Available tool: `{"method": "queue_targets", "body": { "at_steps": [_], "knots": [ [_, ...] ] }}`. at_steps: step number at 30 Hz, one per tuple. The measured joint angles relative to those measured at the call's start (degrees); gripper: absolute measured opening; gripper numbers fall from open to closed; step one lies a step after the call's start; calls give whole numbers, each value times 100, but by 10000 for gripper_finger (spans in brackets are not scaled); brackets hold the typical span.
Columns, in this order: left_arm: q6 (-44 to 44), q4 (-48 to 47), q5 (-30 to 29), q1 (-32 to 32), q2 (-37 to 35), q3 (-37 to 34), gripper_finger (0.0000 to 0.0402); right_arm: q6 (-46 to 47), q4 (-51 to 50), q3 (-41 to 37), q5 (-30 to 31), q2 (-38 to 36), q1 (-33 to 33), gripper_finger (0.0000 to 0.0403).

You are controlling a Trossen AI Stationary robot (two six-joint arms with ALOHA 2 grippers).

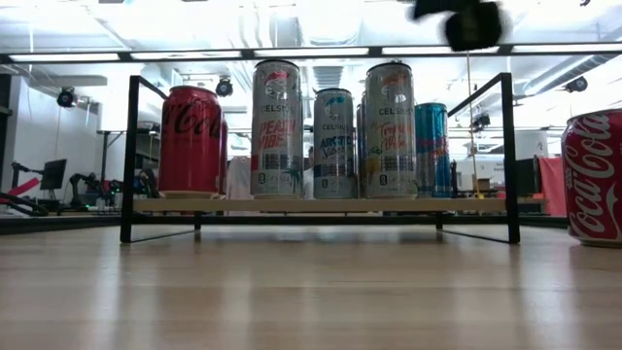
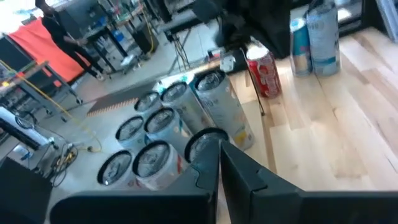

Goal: Place canned beverage on shelf
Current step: Adjust the white and yellow soda cans

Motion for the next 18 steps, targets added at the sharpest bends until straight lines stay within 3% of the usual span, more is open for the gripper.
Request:
{"method": "queue_targets", "body": {
  "at_steps": [6, 14, 18],
  "knots": [
    [222, 124, 2, 2, -335, -199, 0, 1386, -2137, 0, -260, -195, 116, 9],
    [312, 119, 6, 2, -317, -199, 0, 1912, -4585, 0, -105, -318, 117, 9],
    [249, 123, 6, 2, -301, -199, 0, 1791, -4733, -79, -66, -348, 117, 9]
  ]
}}
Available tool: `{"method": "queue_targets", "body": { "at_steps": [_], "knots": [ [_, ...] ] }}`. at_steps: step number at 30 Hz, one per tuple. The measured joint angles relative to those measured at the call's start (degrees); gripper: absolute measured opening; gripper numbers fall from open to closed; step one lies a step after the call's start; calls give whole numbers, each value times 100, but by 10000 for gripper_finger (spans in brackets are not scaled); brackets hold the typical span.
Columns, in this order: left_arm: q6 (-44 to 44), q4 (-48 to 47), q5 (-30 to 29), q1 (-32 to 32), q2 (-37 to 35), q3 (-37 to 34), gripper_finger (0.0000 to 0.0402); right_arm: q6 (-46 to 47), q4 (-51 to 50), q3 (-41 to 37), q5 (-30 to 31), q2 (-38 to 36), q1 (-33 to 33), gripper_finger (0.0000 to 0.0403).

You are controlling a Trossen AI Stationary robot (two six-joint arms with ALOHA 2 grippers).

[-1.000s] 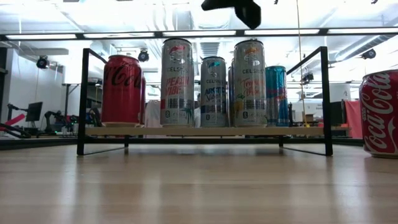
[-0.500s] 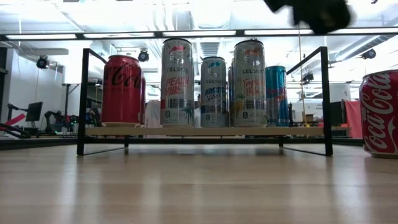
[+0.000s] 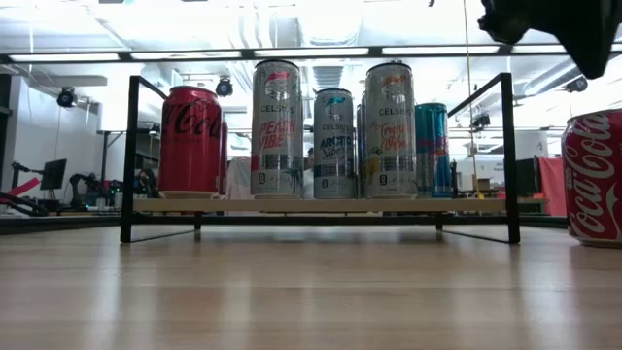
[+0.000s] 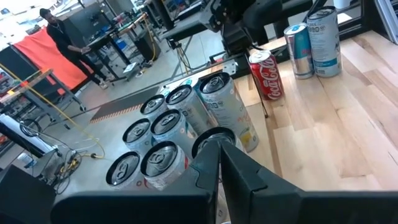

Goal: Place canned beverage on shelf
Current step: Adjust the white and yellow soda cans

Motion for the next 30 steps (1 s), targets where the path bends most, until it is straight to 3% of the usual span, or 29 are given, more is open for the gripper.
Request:
{"method": "queue_targets", "body": {
  "at_steps": [9, 13, 17, 26, 30],
  "knots": [
    [-69, 0, 2, 0, 43, 0, 0, -153, 132, 1, 14, 43, 0, 10],
    [-72, 0, 2, 0, 43, 0, 0, -86, 128, 1, 46, 43, 0, 32],
    [-73, 0, 2, 0, 43, 0, 0, -83, 128, 1, 45, 48, 0, 90],
    [-73, 0, 0, 0, 43, 0, 0, 190, 92, -4, 142, 54, 0, 285],
    [-73, 0, 0, 0, 43, 0, 0, -124, 97, -6, 238, 56, 0, 345]
  ]
}}
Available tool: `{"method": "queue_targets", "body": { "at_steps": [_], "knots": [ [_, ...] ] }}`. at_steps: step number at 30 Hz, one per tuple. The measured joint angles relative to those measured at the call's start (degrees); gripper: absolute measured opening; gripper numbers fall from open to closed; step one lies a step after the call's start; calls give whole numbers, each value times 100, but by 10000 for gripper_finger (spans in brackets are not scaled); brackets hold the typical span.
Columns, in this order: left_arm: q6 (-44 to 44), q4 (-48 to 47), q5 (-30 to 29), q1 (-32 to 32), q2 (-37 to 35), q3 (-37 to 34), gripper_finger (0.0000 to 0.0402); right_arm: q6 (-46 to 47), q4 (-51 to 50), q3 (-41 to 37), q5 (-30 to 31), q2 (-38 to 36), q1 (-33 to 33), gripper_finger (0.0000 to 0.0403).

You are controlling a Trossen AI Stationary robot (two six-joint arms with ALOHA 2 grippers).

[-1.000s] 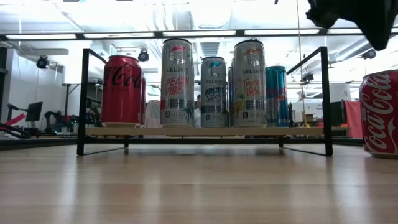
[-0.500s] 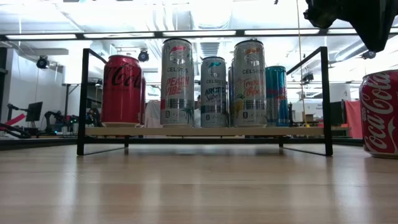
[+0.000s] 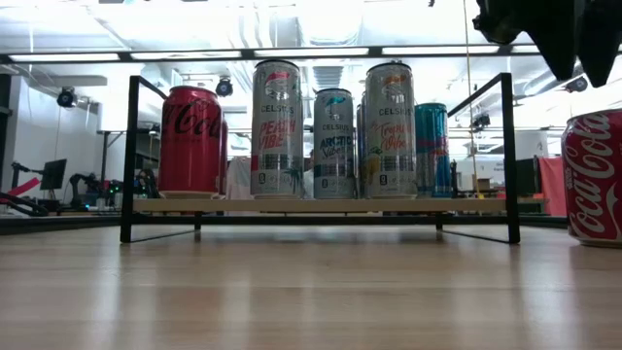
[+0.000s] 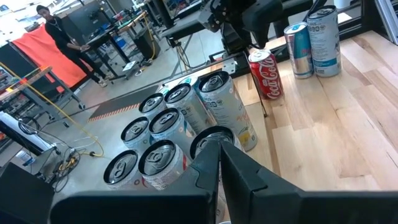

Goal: Place canned beverage on shelf
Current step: Adjust the white and yellow soda cans

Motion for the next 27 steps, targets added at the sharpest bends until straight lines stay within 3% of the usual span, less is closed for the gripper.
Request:
{"method": "queue_targets", "body": {
  "at_steps": [4, 16, 23, 27],
  "knots": [
    [0, 1, 0, 0, 0, 0, 0, 71, 15, 0, 436, 0, 6, 367],
    [-129, 192, -3, 0, 0, 2, 0, -82, -219, 289, 517, -53, 11, 368],
    [-155, 419, -2, 71, 127, 2, 0, -858, 13, 609, 1475, -198, 11, 365],
    [-132, 545, -2, 156, 309, 2, 0, -1328, 506, 714, 1978, -309, 11, 342]
  ]
}}
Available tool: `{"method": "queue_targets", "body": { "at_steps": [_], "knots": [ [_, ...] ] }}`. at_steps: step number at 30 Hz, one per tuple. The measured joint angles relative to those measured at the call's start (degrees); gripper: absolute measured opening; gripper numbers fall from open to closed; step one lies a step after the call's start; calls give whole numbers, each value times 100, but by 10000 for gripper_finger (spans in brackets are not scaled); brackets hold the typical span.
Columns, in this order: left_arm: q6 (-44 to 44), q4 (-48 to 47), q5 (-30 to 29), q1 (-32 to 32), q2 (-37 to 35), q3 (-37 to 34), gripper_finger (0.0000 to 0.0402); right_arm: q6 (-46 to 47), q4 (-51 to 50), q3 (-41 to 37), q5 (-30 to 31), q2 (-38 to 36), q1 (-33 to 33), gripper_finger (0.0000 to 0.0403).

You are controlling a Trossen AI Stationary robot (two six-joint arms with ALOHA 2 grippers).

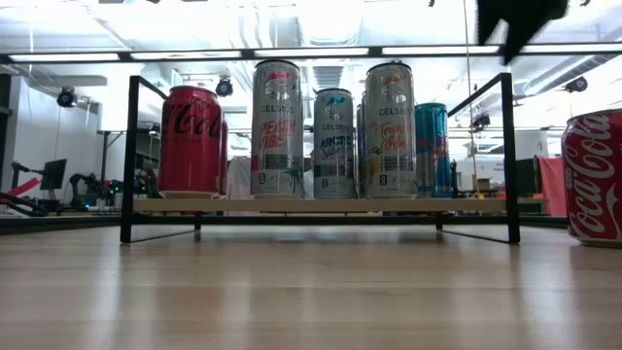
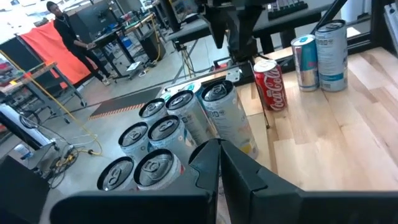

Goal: Place canned beverage on shelf
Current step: Adjust the white and yellow soda cans

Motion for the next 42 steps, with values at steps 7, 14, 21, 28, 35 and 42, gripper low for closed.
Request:
{"method": "queue_targets", "body": {
  "at_steps": [7, 14, 21, 28, 35, 42],
  "knots": [
    [446, 20, 5, 264, 158, 188, 0, -1322, 1383, 82, 690, -39, -71, 224],
    [1108, 152, 748, 635, 6, 174, 0, -3515, 3089, 82, 1092, 71, -437, 49],
    [1505, 154, 1099, 1089, 10, 160, 0, -5219, 4907, 82, 401, 254, -1312, 11],
    [1556, 181, 1099, 1350, 10, 155, 0, -5607, 5390, 202, -311, 639, -2231, 9],
    [1401, 200, 1102, 1348, -10, -96, 0, -5062, 4687, 200, 225, 903, -2477, 9],
    [1979, 874, 1111, 1348, -526, -592, 0, -3674, 3834, 200, 920, 861, -2332, 9]
  ]
}}
